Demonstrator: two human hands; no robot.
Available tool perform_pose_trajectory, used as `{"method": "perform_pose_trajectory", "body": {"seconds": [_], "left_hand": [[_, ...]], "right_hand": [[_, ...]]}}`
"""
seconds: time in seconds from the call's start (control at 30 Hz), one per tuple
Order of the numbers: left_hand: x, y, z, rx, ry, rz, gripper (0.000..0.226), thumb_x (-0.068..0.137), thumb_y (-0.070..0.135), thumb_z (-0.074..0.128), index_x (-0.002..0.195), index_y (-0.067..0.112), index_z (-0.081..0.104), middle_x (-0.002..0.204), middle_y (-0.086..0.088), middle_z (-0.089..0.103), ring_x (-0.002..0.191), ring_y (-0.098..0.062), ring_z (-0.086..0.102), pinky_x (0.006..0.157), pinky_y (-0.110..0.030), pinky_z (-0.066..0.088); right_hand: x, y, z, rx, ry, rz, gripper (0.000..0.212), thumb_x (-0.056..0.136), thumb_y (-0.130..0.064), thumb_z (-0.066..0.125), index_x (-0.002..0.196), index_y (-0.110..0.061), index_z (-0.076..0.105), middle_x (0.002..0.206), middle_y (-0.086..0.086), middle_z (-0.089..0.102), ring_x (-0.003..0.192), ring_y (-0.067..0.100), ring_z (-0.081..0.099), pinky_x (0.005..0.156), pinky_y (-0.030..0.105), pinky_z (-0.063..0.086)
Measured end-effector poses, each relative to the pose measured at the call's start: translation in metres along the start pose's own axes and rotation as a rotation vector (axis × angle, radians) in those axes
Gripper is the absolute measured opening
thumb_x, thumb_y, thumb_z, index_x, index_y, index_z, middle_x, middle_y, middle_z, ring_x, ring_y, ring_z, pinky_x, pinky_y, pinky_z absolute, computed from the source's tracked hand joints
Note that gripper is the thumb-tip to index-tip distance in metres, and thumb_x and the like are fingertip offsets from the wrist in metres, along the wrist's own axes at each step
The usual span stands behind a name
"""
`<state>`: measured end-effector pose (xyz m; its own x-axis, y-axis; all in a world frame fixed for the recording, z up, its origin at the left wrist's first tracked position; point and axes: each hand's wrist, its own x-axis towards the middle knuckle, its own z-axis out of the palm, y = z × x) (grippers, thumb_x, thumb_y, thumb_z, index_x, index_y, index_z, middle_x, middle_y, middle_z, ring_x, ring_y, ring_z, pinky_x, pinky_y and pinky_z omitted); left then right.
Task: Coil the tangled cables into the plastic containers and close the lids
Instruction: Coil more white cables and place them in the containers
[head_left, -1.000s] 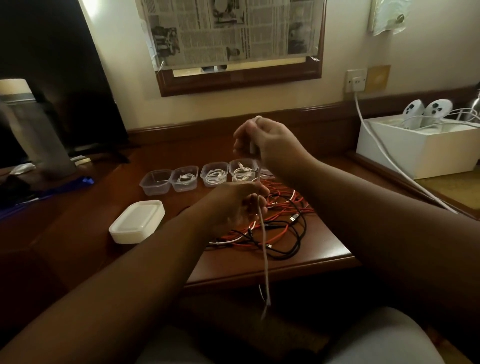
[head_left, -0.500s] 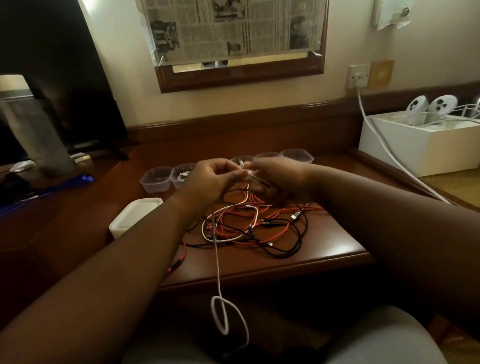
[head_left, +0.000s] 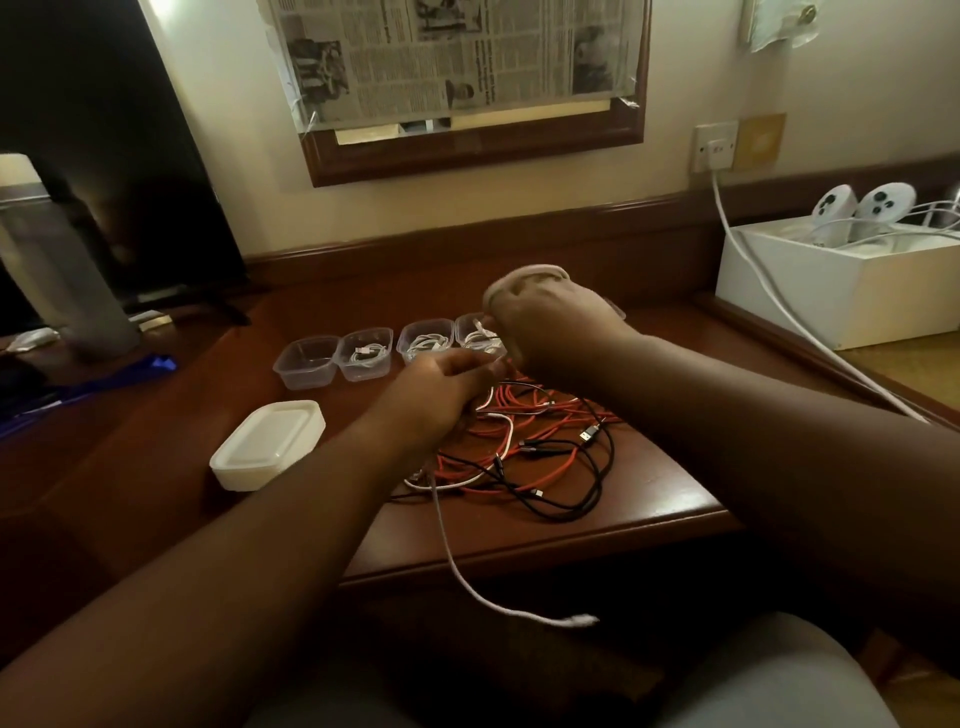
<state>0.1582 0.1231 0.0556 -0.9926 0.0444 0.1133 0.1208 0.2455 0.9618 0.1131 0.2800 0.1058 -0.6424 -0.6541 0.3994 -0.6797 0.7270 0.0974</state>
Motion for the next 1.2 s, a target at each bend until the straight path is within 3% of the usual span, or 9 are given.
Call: {"method": "perform_pose_trajectory", "body": {"seconds": [0.17,0.37,0.5,0.63,0.8,0.93,1.0,1.07,1.2], "left_hand": [[0.006,0.005,-0.021,0.353,0.044,0.192,0.013,0.094,0.027,0.064,0.093,0.015,0.070,0.063,0.020,0.066,0.056,0.008,0.059,0.055,-0.007,0.040],[0.005,-0.008,-0.016,0.245,-0.021,0.192,0.047,0.093,0.051,0.041,0.078,0.010,0.059,0.046,0.007,0.044,0.041,-0.005,0.040,0.044,-0.019,0.033],[0.002,-0.017,0.000,0.092,-0.063,0.134,0.046,0.101,0.043,0.035,0.079,0.008,0.055,0.058,-0.007,0.048,0.051,-0.020,0.047,0.052,-0.028,0.042],[-0.002,-0.018,0.011,0.050,-0.147,0.071,0.040,0.106,0.032,0.037,0.080,0.009,0.056,0.063,-0.008,0.053,0.054,-0.021,0.052,0.054,-0.028,0.047],[-0.005,-0.017,0.014,0.091,-0.183,0.016,0.032,0.106,0.028,0.038,0.089,0.011,0.058,0.068,-0.004,0.058,0.061,-0.018,0.058,0.061,-0.026,0.050],[-0.006,-0.014,0.008,0.104,-0.213,0.003,0.027,0.106,0.021,0.038,0.091,0.009,0.058,0.066,-0.004,0.058,0.062,-0.018,0.061,0.060,-0.026,0.052],[-0.005,-0.012,0.006,0.132,-0.208,0.006,0.026,0.105,0.015,0.040,0.088,0.009,0.058,0.059,0.001,0.057,0.054,-0.013,0.059,0.050,-0.021,0.048],[-0.004,-0.011,0.002,0.227,-0.180,0.030,0.026,0.105,0.017,0.042,0.088,0.010,0.059,0.055,0.005,0.055,0.048,-0.009,0.054,0.047,-0.020,0.042],[-0.001,-0.012,-0.008,0.308,-0.188,0.014,0.032,0.104,0.025,0.048,0.098,-0.004,0.059,0.050,0.006,0.050,0.041,-0.008,0.045,0.043,-0.020,0.036]], "right_hand": [[0.001,0.003,0.004,0.380,-0.263,0.321,0.047,0.105,-0.051,0.025,0.087,-0.026,0.060,0.070,-0.001,0.054,0.059,0.010,0.050,0.052,0.024,0.034],[0.003,0.020,0.005,1.723,-0.722,0.233,0.046,0.096,-0.042,0.030,0.066,-0.015,0.052,0.049,-0.005,0.029,0.041,0.011,0.019,0.042,0.024,0.014],[0.002,0.011,0.008,2.208,-0.590,-0.018,0.039,0.097,-0.031,0.032,0.088,-0.008,0.062,0.055,-0.005,0.036,0.047,0.010,0.024,0.048,0.025,0.024],[0.005,-0.010,0.005,2.361,-0.118,0.039,0.042,0.104,-0.030,0.030,0.125,-0.004,0.056,0.066,-0.003,0.041,0.057,0.010,0.038,0.060,0.025,0.036],[0.007,-0.011,0.005,2.115,0.274,0.079,0.036,0.107,-0.026,0.034,0.140,-0.016,0.043,0.079,0.002,0.055,0.073,0.013,0.054,0.073,0.027,0.049],[0.005,-0.005,0.011,1.256,0.388,0.107,0.042,0.104,-0.017,0.045,0.146,-0.016,0.042,0.082,-0.003,0.059,0.077,0.004,0.058,0.078,0.024,0.053],[0.005,-0.004,0.015,0.712,0.344,0.011,0.043,0.102,-0.017,0.050,0.144,-0.015,0.046,0.096,-0.008,0.065,0.087,-0.007,0.061,0.076,0.016,0.050],[0.004,-0.002,0.020,0.314,0.221,-0.082,0.040,0.102,-0.022,0.050,0.142,-0.019,0.050,0.119,0.000,0.067,0.110,0.008,0.062,0.087,0.025,0.051],[-0.002,0.005,0.018,-0.026,0.152,-0.075,0.033,0.102,-0.036,0.043,0.108,-0.012,0.065,0.102,0.001,0.066,0.087,0.016,0.059,0.071,0.031,0.044]]}}
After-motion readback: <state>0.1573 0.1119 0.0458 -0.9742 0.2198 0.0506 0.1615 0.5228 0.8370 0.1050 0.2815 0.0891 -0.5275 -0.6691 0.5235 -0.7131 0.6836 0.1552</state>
